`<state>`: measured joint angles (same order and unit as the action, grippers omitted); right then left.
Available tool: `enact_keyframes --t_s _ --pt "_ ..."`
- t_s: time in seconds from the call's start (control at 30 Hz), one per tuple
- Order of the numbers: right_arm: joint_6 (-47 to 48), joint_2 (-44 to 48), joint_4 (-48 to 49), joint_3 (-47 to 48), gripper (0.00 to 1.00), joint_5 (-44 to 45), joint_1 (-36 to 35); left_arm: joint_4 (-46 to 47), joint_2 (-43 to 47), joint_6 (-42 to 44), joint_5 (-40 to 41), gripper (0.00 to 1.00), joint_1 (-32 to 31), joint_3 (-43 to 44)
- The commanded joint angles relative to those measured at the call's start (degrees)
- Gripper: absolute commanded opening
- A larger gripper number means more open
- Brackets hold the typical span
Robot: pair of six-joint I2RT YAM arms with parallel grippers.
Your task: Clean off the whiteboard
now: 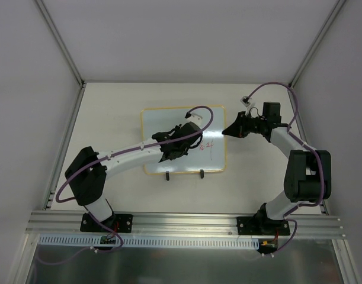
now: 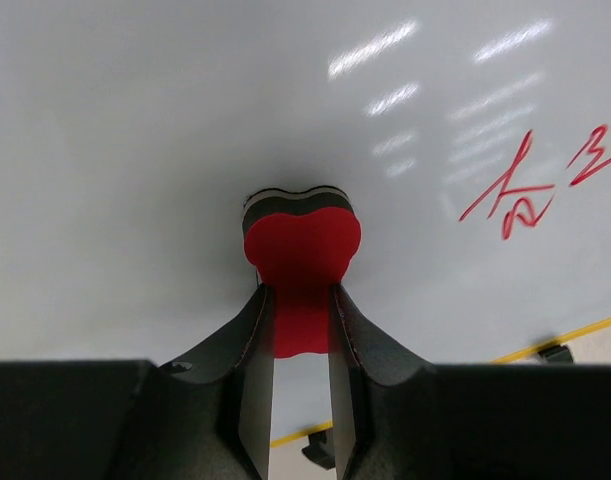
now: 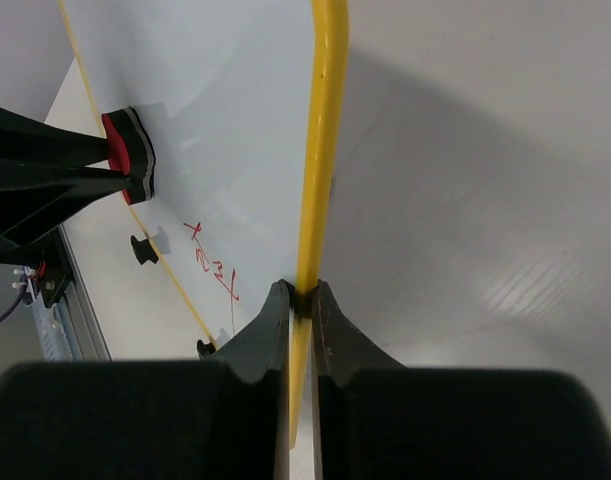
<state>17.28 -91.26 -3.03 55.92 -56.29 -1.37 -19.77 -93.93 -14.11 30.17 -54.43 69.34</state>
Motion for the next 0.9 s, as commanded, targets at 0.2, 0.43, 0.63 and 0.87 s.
enact_keyframes --t_s 0.2,0.43,0.63,0.87 --pt "3.8 2.2 1.0 -1.3 0.00 0.7 -0.3 2.4 -10.0 0.8 -3.7 0.00 -4.3 10.4" --pt "3.4 2.5 0.9 -0.9 0.00 1.4 -0.3 4.6 -18.6 1.5 -4.9 0.00 -10.6 14.2" --pt "3.6 2.9 1.0 -1.6 0.00 2.5 -0.3 4.4 -17.7 3.6 0.7 0.00 -10.3 14.2" --pt "3.4 3.5 0.9 -1.5 0.00 3.6 -0.3 4.3 -11.3 8.7 4.9 0.00 -3.4 11.2"
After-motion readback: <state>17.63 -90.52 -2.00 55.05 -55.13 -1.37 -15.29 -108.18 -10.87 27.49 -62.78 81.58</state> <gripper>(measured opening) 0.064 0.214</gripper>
